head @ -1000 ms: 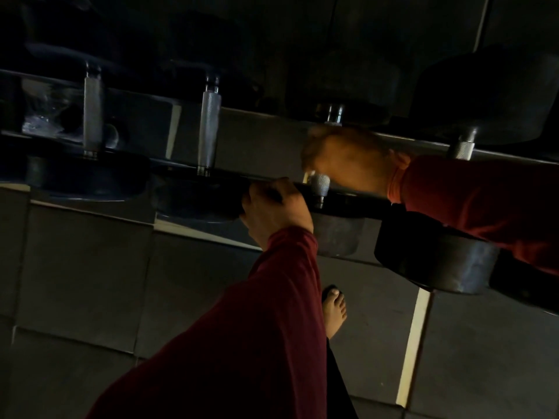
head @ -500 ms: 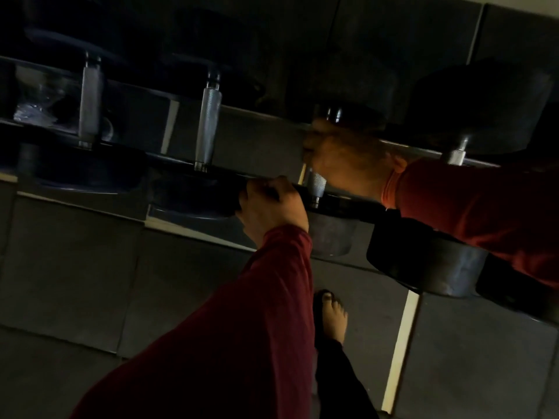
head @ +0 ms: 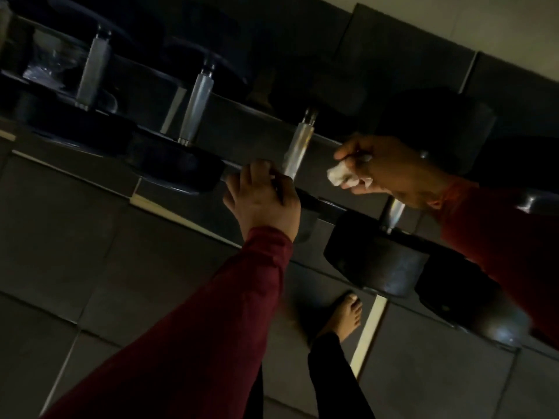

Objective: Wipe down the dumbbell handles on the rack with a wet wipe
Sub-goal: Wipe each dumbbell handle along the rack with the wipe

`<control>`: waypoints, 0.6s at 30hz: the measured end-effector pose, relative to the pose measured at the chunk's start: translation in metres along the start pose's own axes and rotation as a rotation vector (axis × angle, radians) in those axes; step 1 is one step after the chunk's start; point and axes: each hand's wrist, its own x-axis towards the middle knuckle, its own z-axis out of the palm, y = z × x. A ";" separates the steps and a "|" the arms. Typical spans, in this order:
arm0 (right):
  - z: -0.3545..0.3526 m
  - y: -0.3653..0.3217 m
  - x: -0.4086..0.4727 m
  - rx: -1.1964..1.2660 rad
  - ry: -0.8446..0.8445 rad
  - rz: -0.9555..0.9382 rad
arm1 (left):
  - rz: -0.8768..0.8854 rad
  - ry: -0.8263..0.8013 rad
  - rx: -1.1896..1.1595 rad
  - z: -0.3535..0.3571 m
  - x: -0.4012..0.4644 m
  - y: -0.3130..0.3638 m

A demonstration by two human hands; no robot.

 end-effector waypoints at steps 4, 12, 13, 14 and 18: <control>-0.034 0.040 -0.008 0.102 0.032 0.069 | 0.037 0.014 -0.096 0.012 -0.054 0.031; -0.073 0.091 -0.035 -0.834 -0.094 -0.324 | -0.554 -0.103 -0.135 0.076 -0.114 0.066; -0.070 0.097 -0.035 -0.947 -0.075 -0.397 | -0.606 -0.101 -0.110 0.081 -0.114 0.064; -0.067 0.102 -0.033 -1.055 -0.060 -0.482 | -0.616 -0.077 -0.101 0.084 -0.114 0.063; -0.055 0.112 -0.010 -1.234 -0.091 -0.697 | -0.614 -0.002 -0.130 0.086 -0.114 0.064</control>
